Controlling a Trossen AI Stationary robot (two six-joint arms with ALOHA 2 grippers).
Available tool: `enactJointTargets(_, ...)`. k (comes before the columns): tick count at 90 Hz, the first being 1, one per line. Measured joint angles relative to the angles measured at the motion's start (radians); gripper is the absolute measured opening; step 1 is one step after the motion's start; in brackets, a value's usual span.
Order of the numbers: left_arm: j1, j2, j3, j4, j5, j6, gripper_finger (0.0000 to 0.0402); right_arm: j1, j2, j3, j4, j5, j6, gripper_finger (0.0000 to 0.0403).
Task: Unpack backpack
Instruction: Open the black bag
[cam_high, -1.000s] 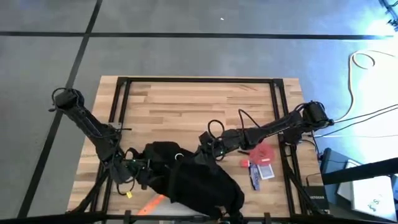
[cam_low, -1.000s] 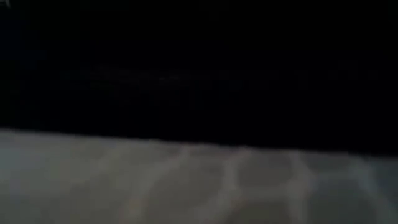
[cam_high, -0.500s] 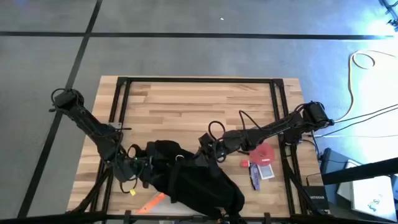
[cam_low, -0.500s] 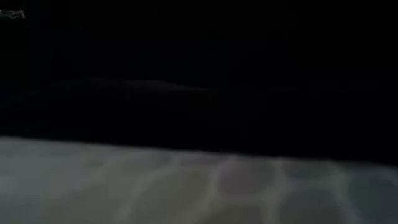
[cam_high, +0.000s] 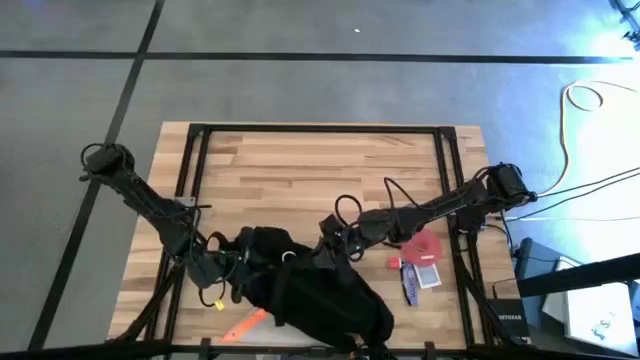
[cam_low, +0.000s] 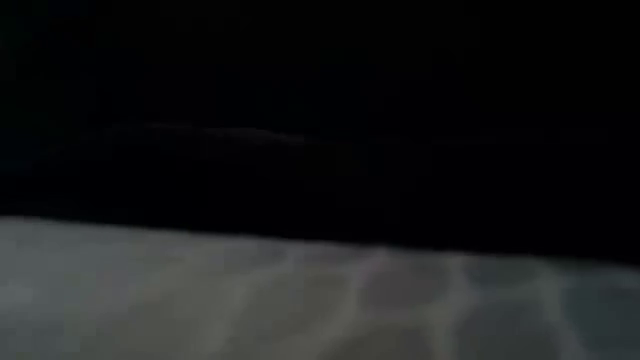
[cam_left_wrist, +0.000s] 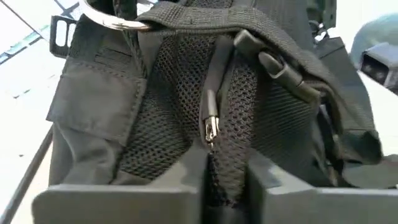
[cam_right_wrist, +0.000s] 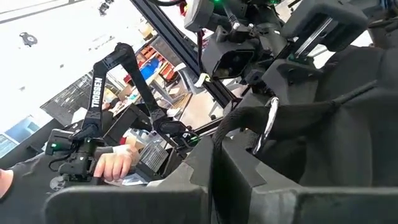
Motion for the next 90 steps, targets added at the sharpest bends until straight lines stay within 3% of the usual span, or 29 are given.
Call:
enactJointTargets(17, -0.022, 0.001, 0.000, 0.024, -0.025, -0.002, 0.0019, -0.003, -0.008, 0.002, -0.043, -0.058, 0.007, 0.0003)
enactJointTargets(41, -0.092, 0.002, 0.012, 0.016, -0.255, -0.004, 0.0019, -0.023, -0.176, 0.004, -0.525, -0.020, 0.014, 0.0003)
enactJointTargets(68, -0.100, 0.000, 0.019, 0.074, -0.277, -0.006, 0.0016, -0.023, -0.274, -0.001, -0.450, -0.032, -0.009, 0.0003)
enactJointTargets(90, -0.103, 0.000, 0.013, 0.078, -0.223, -0.020, 0.0021, -0.020, -0.176, 0.002, -0.467, -0.152, -0.001, 0.0003)
